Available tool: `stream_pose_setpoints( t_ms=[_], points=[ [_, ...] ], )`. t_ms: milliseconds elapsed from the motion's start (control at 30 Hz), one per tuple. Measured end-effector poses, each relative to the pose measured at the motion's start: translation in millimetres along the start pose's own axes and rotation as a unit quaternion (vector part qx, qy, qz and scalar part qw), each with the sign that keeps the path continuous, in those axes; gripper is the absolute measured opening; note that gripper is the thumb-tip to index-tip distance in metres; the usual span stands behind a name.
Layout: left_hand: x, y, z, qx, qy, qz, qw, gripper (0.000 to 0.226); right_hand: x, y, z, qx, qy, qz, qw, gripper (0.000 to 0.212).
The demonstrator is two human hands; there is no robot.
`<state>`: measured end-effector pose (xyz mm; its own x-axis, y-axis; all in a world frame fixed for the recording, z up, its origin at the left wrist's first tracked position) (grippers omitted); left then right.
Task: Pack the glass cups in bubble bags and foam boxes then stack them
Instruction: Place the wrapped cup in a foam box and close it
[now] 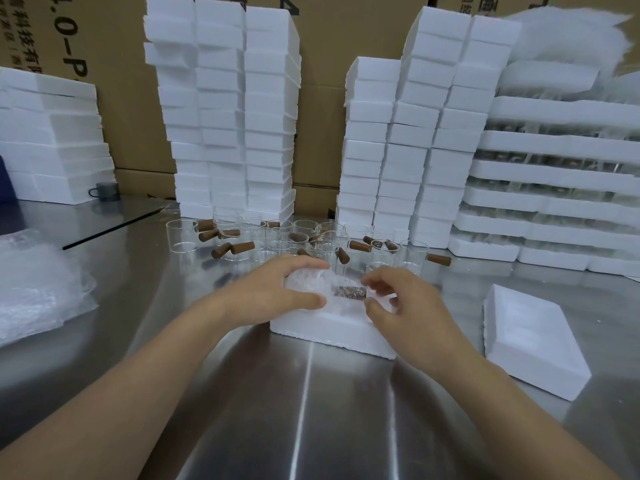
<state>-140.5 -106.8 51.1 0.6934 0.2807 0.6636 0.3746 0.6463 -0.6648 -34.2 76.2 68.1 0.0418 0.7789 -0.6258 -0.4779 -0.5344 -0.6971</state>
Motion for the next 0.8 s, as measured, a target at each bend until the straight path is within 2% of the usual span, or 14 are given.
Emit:
stream_pose_setpoints(
  t_ms=[100,200,367,500,600,667,767,800],
  points=[
    [2,2,5,0.003,-0.010,-0.042,0.999,0.059,-1,5,-1,-0.016,-0.006,-0.013,1.000,0.021],
    [-1,5,13,0.027,-0.040,-0.117,0.992,0.043,2,0,0,-0.004,0.012,-0.002,1.000,0.024],
    [-5,14,-2,-0.011,-0.043,-0.070,0.996,0.049,1,-4,1,-0.006,0.021,-0.010,1.000,0.020],
    [-7,14,-2,-0.036,-0.062,-0.027,0.997,0.054,4,-36,5,0.078,0.033,-0.051,0.995,0.024],
    [-12,16,-8,-0.046,-0.094,-0.041,0.994,0.061,19,-71,9,0.150,0.091,-0.139,0.975,0.030],
    [-15,13,-9,-0.022,-0.123,-0.089,0.988,0.064,41,-91,13,0.158,0.163,-0.205,0.952,0.036],
    [-21,-7,-4,0.064,-0.114,-0.168,0.977,0.046,76,-114,11,0.140,0.271,-0.256,0.917,0.049],
    [-24,-12,-3,0.072,-0.106,-0.175,0.976,0.041,86,-120,9,0.136,0.298,-0.257,0.909,0.053]
  ],
)
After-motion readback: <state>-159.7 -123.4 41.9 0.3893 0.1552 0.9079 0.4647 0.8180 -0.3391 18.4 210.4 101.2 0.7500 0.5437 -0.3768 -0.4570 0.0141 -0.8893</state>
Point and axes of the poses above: each hand's wrist, its own z-axis towards the middle knuckle, its own y-axis out of the palm, x = y × z, the point moved 9 cm from there along z, towards the middle knuckle, and after that the axes turned 14 degrees about y, right-handed, at the moved point
